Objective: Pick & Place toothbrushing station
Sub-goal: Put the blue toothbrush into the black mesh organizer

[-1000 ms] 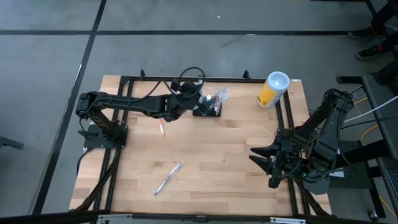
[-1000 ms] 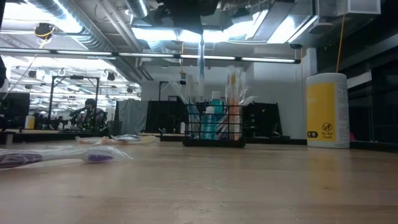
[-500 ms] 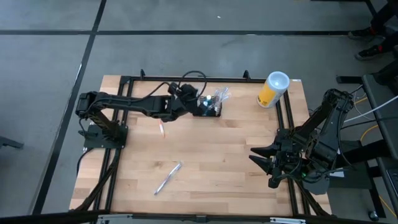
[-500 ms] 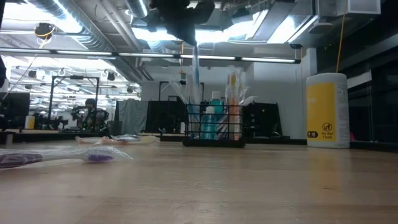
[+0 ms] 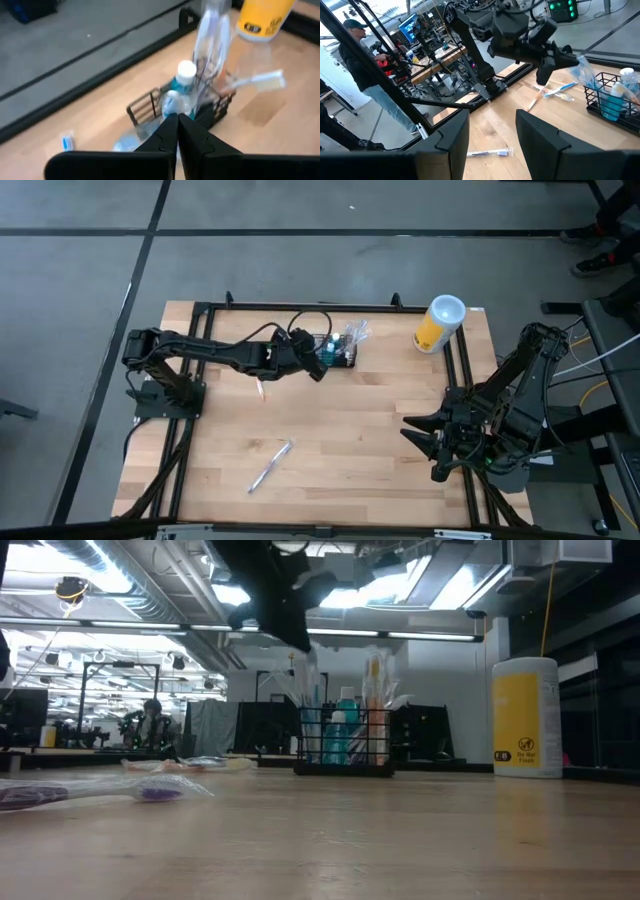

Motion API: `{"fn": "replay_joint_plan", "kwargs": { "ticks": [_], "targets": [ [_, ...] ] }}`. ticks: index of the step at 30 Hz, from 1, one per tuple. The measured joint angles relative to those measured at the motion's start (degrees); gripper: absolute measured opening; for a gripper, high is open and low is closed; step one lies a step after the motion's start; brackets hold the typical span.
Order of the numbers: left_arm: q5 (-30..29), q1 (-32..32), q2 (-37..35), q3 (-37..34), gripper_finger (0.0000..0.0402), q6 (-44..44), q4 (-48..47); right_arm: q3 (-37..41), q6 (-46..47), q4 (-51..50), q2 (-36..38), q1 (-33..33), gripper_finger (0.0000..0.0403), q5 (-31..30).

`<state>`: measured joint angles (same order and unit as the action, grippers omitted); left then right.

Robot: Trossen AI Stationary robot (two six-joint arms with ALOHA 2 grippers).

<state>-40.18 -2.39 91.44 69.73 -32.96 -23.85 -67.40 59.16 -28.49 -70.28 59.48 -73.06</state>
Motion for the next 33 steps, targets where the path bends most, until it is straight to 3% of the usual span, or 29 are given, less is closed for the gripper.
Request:
{"fn": "replay_joint_plan", "kwargs": {
  "ticks": [5,16,19,24,27,30,33],
  "targets": [
    [1.1,0.2,0.0,-0.4,0.0048,-0.4,0.5,0.0,0.0,0.0,0.0,0.0,0.0164,0.0],
    [3.0,0.0,-1.2,0.2,0.0194,-2.3,0.1,0.0,0.4,0.1,0.0,0.0,0.0164,0.0],
    [-1.4,0.7,-3.1,1.8,0.0212,-1.0,-0.1,0.0,0.4,0.1,0.0,0.0,0.0164,0.0],
    [-14.8,2.8,-8.2,4.3,0.0214,2.5,-3.1,0.0,0.4,0.0,0.0,0.0,0.0164,0.0],
    [-19.6,1.7,-10.9,4.7,0.0204,-5.6,-13.2,0.0,0.2,0.1,0.0,0.0,0.0164,0.0],
    [-15.6,-3.2,-11.8,4.7,0.0188,-22.6,-27.5,0.0,0.2,-0.1,0.0,0.0,0.0164,0.0],
    [-2.4,-11.9,-10.5,4.5,0.0176,-27.5,-36.0,0.0,0.2,-0.3,0.0,0.0,0.0164,0.0]
  ]
}}
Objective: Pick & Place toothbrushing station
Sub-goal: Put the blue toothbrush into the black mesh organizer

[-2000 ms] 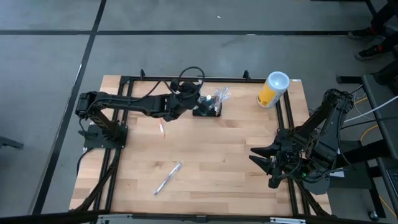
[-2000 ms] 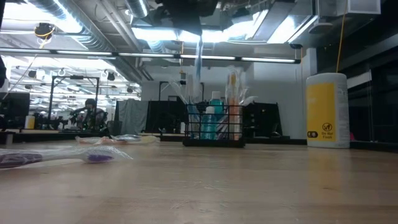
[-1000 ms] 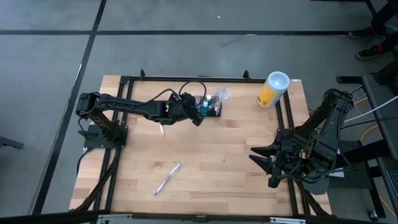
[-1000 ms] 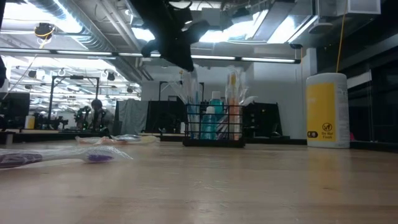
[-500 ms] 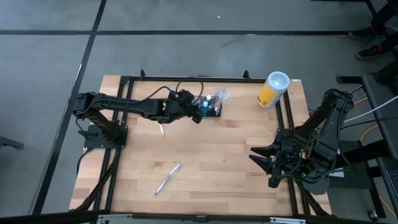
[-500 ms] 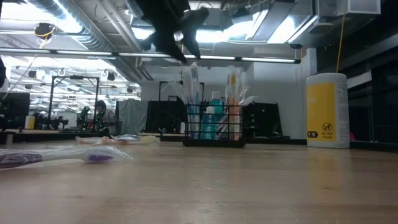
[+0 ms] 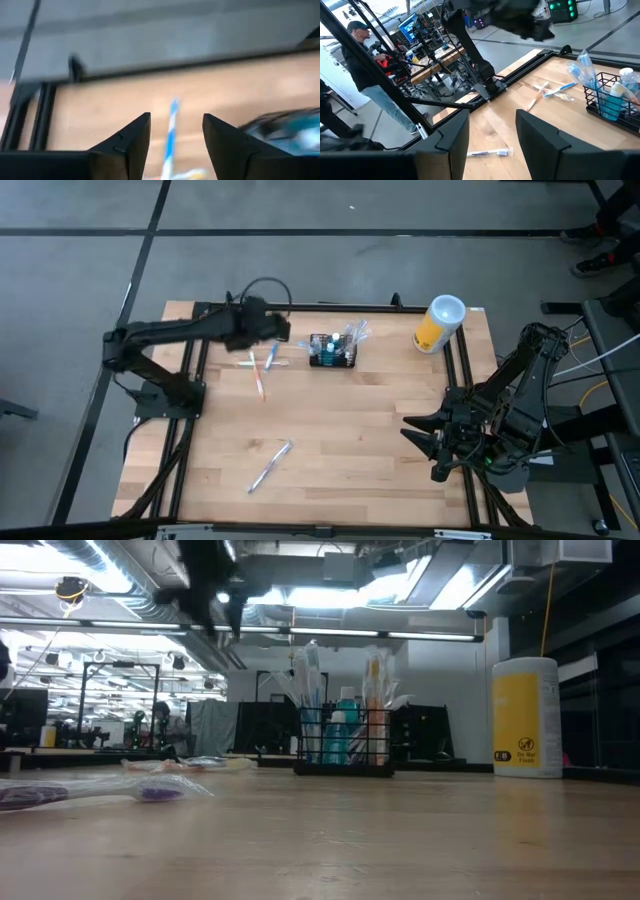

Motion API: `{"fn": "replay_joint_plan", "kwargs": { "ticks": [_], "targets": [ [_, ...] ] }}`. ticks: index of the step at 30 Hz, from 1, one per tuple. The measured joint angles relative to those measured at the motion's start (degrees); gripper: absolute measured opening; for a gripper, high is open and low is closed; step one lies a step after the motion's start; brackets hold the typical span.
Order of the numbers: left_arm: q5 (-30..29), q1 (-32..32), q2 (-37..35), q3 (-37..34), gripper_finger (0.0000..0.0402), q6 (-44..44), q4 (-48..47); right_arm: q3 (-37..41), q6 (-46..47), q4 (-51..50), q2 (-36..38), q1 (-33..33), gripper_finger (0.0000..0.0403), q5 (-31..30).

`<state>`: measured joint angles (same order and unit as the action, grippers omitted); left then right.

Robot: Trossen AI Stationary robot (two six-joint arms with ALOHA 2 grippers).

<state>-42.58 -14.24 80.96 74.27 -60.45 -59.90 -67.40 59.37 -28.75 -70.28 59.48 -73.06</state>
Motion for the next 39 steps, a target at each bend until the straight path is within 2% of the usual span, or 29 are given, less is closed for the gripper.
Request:
{"fn": "replay_joint_plan", "kwargs": {
  "ticks": [3,9,12,18,23,30,39],
  "targets": [
    [11.6,-8.3,2.6,-0.9,0.0176,8.3,0.8,0.0,0.0,0.0,0.0,0.0,0.0164,0.0],
    [33.5,-23.4,9.7,-1.0,0.0203,26.1,11.8,0.0,0.8,-0.1,0.0,0.0,0.0164,0.1],
    [39.2,-28.8,13.7,-1.0,0.0215,30.8,13.4,0.0,2.1,-0.1,0.0,0.0,0.0164,0.2],
    [43.2,-33.9,21.5,-0.6,0.0219,39.1,12.6,0.0,4.7,0.0,0.0,-0.1,0.0164,-2.0],
    [43.7,-33.4,25.9,3.3,0.0219,43.3,15.6,0.0,6.3,-0.1,0.0,-0.7,0.0164,-4.0],
    [43.7,-33.3,32.7,8.7,0.0219,46.4,15.1,0.0,7.7,-0.1,0.0,-2.6,0.0164,-4.1],
    [43.8,-31.9,38.0,9.7,0.0214,48.0,12.8,0.0,8.6,0.0,0.0,-3.9,0.0164,-4.6]
  ]
}}
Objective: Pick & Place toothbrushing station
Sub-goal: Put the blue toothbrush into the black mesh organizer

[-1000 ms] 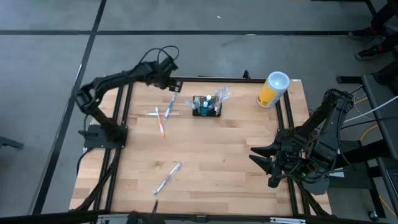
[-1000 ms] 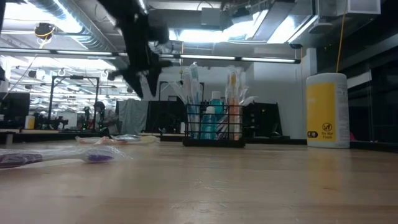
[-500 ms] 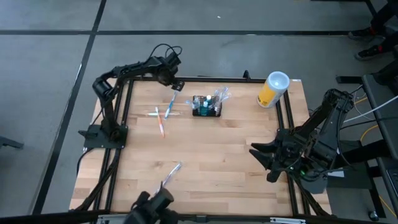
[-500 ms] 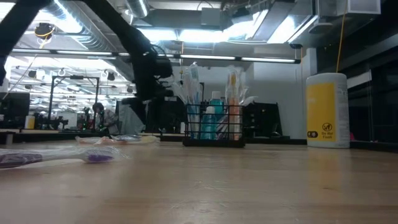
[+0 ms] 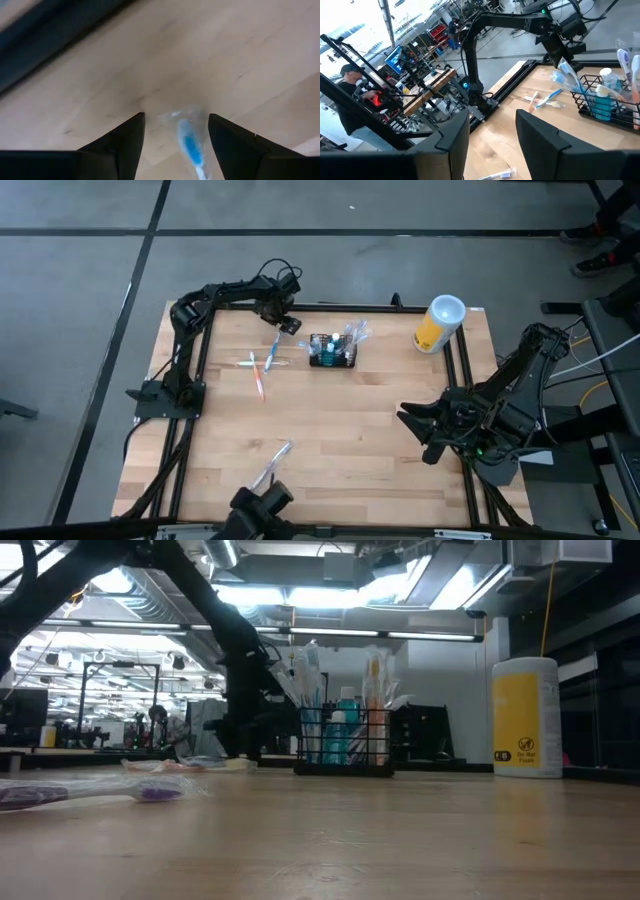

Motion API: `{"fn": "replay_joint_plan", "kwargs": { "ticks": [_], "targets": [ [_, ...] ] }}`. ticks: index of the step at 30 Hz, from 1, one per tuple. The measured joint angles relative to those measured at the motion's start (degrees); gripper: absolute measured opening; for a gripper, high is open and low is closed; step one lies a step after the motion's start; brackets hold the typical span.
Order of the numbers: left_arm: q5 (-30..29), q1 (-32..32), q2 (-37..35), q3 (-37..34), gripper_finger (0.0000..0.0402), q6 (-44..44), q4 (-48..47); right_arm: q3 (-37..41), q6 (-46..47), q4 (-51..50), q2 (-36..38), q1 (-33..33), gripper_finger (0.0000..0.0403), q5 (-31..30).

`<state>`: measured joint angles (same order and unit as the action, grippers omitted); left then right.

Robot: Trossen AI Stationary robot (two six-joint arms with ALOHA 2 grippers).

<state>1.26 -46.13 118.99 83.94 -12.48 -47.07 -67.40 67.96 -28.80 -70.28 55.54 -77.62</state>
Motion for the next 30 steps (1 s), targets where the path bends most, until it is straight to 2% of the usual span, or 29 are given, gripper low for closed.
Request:
{"fn": "replay_joint_plan", "kwargs": {
  "ticks": [5,7,11,12,17,23,26,30],
  "targets": [
    [-1.8,1.3,0.4,0.0,0.0176,-0.3,0.5,0.0,-0.3,0.0,0.0,0.0,0.0164,-1.0],
    [-2.1,1.5,0.4,0.0,0.0137,-0.3,1.6,0.0,-0.7,0.0,0.0,0.0,0.0164,-1.0],
    [0.1,1.6,0.4,0.0,0.0029,-1.2,4.5,0.0,-0.9,0.0,0.0,0.0,0.0164,-1.0],
    [1.0,1.4,0.4,0.0,0.0016,-1.6,5.4,0.0,-0.9,0.0,0.0,0.0,0.0164,-1.0],
    [2.7,1.4,-1.4,0.0,0.0003,-2.8,6.7,0.0,-0.8,0.0,0.0,0.0,0.0164,-1.0],
    [-0.2,2.0,-10.7,0.0,0.0002,-4.1,9.2,0.0,-0.9,0.0,0.0,0.0,0.0164,-1.0],
    [-0.8,3.5,-18.2,0.0,0.0002,-5.5,15.6,0.0,-1.2,0.0,0.0,0.0,0.0164,-0.8],
    [-3.9,8.0,-27.2,-0.1,0.0002,-4.8,28.9,0.0,-2.4,0.0,0.0,0.0,0.0164,-0.8]
  ]
}}
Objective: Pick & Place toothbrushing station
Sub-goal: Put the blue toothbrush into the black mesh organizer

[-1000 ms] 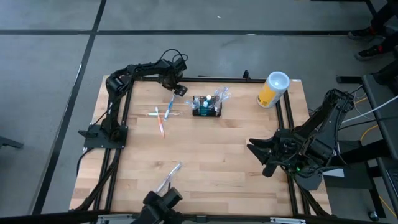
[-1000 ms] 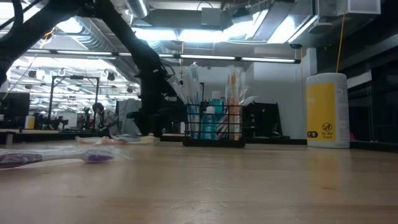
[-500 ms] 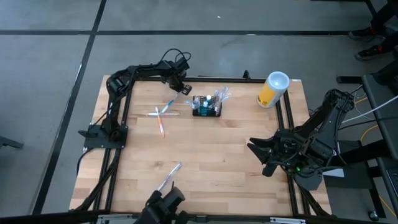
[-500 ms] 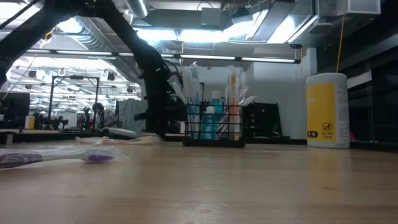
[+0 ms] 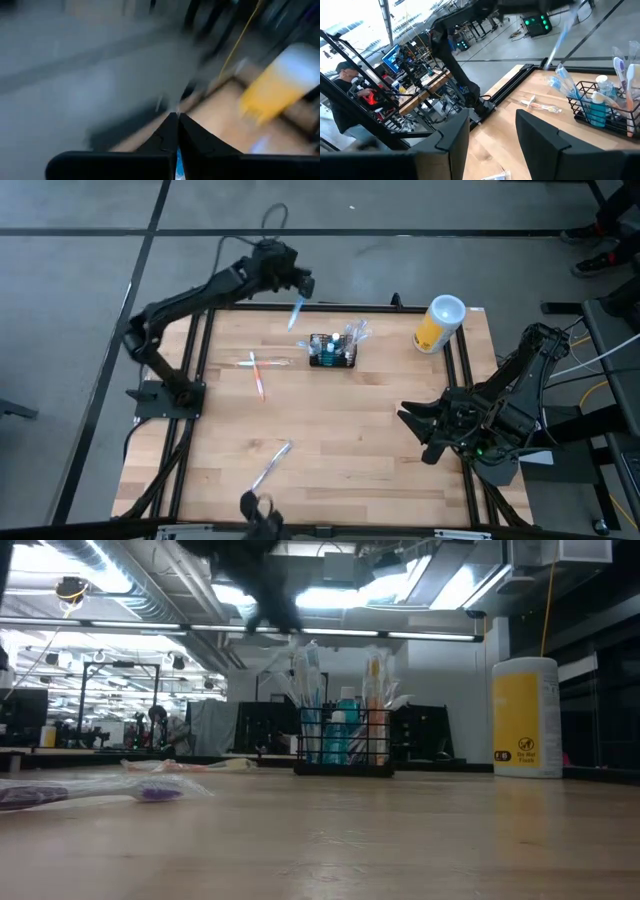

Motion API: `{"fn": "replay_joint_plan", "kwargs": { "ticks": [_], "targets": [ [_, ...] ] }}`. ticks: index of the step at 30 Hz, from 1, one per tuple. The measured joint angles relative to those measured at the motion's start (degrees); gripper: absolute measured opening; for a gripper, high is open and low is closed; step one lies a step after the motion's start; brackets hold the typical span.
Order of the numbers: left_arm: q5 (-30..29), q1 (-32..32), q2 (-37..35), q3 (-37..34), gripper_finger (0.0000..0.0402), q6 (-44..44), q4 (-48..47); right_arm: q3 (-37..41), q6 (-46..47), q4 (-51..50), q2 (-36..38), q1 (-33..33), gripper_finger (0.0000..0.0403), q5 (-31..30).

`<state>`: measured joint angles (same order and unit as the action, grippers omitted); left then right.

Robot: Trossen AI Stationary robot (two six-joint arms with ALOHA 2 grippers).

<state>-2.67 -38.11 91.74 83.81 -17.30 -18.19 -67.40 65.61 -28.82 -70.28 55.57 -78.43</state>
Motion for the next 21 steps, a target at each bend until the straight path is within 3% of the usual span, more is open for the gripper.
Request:
{"fn": "replay_joint_plan", "kwargs": {
  "ticks": [5,9,16,21],
  "targets": [
    [-8.4,7.8,-3.8,-0.3,0.0002,2.7,15.6,0.0,-1.8,0.0,0.0,0.0,0.0164,0.1],
    [-16.2,14.2,-3.7,-6.3,0.0002,5.5,29.1,0.0,-3.1,0.0,0.0,0.0,0.0164,0.5],
    [-27.1,21.3,-3.6,-16.8,0.0002,5.8,42.1,0.0,-3.0,0.1,0.0,1.4,0.0164,-0.1],
    [-31.3,23.7,-3.7,-22.9,0.0002,6.6,50.4,0.0,-3.0,0.0,0.0,2.8,0.0164,-2.0]
  ]
}}
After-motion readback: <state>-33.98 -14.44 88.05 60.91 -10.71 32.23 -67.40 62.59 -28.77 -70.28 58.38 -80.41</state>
